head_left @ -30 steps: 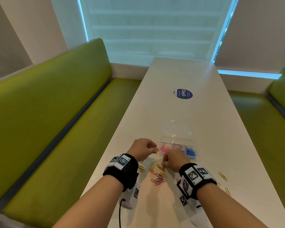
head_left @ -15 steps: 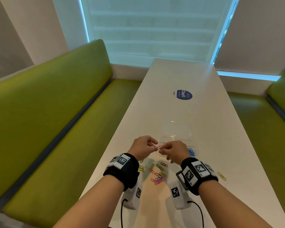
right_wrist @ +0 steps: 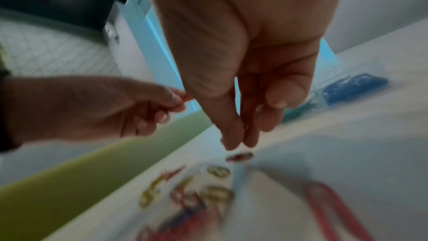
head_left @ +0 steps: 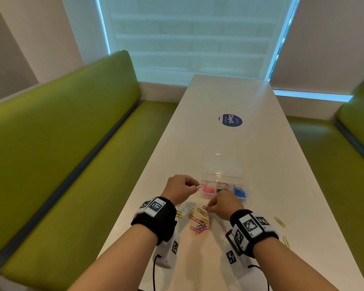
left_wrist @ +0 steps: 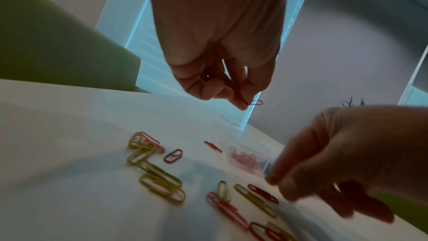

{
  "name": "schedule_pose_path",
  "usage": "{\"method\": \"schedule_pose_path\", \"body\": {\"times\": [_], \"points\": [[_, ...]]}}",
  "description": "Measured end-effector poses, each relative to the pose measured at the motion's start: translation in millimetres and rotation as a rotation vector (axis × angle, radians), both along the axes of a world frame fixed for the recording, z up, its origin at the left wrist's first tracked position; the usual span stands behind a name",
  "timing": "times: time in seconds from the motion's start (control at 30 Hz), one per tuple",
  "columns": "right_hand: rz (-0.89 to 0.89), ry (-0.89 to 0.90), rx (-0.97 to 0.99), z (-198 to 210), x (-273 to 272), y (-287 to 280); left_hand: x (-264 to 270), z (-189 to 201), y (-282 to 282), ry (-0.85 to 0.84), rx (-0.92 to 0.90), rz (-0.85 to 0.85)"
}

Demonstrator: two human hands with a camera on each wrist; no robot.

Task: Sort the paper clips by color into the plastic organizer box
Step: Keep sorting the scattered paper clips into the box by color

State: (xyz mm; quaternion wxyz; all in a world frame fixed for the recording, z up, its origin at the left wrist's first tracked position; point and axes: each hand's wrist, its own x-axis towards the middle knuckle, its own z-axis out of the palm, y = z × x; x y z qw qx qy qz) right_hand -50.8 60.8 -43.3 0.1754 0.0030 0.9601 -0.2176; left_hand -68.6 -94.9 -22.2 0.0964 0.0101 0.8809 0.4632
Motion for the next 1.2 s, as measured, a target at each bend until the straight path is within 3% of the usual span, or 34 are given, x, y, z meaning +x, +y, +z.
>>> {"method": "schedule_pose_path", "body": {"times": [0.27,0.47,0.77,1.07,1.2], "points": [[-0.063,0.004,0.114,-6.8,4.2,8.4,-0.9,-5.1,0.7,-0.012,-0.033,-0.004],[-0.056,0.101,0.136,-3.8,-0.1,2.4,-1.2,-1.5,4.7,0.007,-0.081,-0.05],[-0.038,-0.051,0.185,-12.7,-15.1,-9.2,-10.5,1.3,12.7,0.018,-0.112,-0.049],[-0.005,-0.132,0.103,-16.3,-19.9,-3.8,-16.2,-3.6,14.9,0.026,-0.165,-0.069],[0.009,-0.053,0.029,-1.7,-21.5,3.9,-21.1,-3.1,11.0,0.04,-0.173,-0.047]]}}
